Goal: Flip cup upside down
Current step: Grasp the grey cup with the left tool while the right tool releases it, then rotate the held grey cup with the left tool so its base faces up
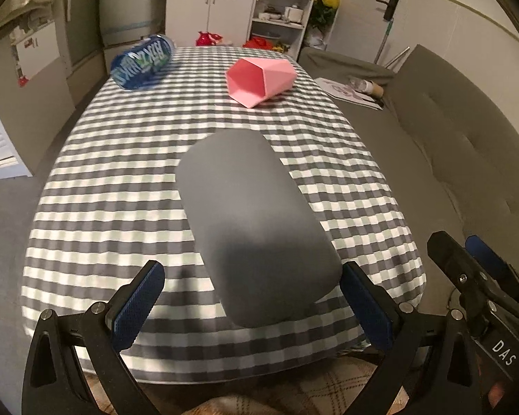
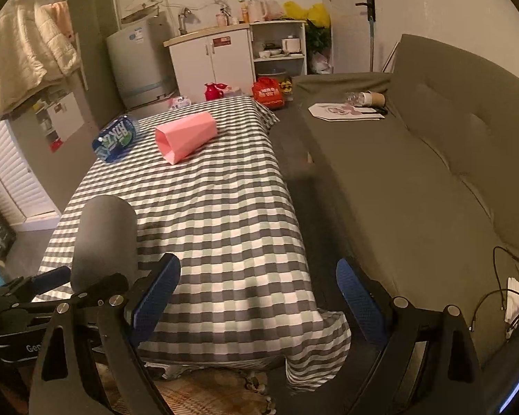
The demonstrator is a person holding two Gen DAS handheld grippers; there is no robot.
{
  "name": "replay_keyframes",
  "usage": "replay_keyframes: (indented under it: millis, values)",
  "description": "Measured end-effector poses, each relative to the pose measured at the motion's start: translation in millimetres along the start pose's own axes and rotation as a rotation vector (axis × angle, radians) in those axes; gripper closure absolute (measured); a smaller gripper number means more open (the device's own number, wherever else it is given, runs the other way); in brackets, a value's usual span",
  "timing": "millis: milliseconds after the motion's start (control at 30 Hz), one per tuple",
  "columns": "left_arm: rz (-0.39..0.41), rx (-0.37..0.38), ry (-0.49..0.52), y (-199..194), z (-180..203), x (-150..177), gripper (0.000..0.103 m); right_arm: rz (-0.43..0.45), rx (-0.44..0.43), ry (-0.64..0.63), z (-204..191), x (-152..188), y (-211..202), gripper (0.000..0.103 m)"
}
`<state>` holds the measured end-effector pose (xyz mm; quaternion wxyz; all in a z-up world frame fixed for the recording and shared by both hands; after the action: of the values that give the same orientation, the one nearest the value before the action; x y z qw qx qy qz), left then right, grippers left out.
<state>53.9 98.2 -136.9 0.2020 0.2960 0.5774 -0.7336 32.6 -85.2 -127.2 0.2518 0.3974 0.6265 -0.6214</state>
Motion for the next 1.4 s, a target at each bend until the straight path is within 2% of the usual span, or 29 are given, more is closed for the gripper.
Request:
replay_keyframes:
  millis: [267, 300, 333, 367, 467, 700, 800, 1033, 1233, 1400]
  values:
    - [-0.018, 0.070, -0.026, 13.8, 0.4, 2.9, 0.001, -0.006, 0.022, 0.009, 5.3, 3.3, 7.4, 0.011]
    - [-0.017, 0.085, -0.033, 13.7, 0.4, 3.1, 0.007, -0.006, 0.024, 0.011, 5.5, 3.2, 7.7, 0.011]
    - [-0.019, 0.119, -0.037, 12.9, 2.5, 3.5, 0.018, -0.006, 0.026, 0.010, 5.6, 3.7, 8.0, 0.011]
    - [-0.021, 0.139, -0.036, 12.1, 4.6, 3.6, 0.023, -0.008, 0.026, 0.010, 5.5, 4.0, 8.9, 0.011]
    - [-0.029, 0.138, 0.006, 10.0, 9.5, 5.1, 0.023, -0.012, 0.025, 0.008, 3.8, 4.4, 10.1, 0.011]
    - [-0.050, 0.148, 0.025, -7.8, 5.3, -0.6, 0.023, -0.004, 0.027, -0.002, 1.7, 3.3, 7.3, 0.011]
    - [-0.040, 0.129, 0.043, -16.6, -0.2, -9.4, 0.024, -0.003, 0.023, -0.003, 0.2, 3.4, 6.6, 0.011]
    - [-0.043, 0.104, -0.013, -18.5, -23.6, -34.4, 0.024, 0.002, 0.023, -0.009, -1.0, 3.4, 4.7, 0.011]
    - [-0.054, 0.091, 0.008, -11.6, -29.3, -53.9, 0.024, -0.007, 0.020, -0.008, -1.3, 4.9, 7.4, 0.011]
    - [-0.049, 0.036, 0.019, -0.3, -42.4, -73.6, 0.024, -0.013, 0.019, -0.011, -2.0, 6.1, 9.4, 0.011]
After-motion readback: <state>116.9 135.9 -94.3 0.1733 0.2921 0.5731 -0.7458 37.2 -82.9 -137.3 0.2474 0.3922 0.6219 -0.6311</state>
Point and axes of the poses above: each gripper's, at about its wrist camera, not at the fingertips, and y roughly the way its jaws point, z to its right, x to its underside, the point moved 5 cm from there along y, roughly the way its jaws point, and after that the axes turned 9 degrees about z, right-handed, at the moved point
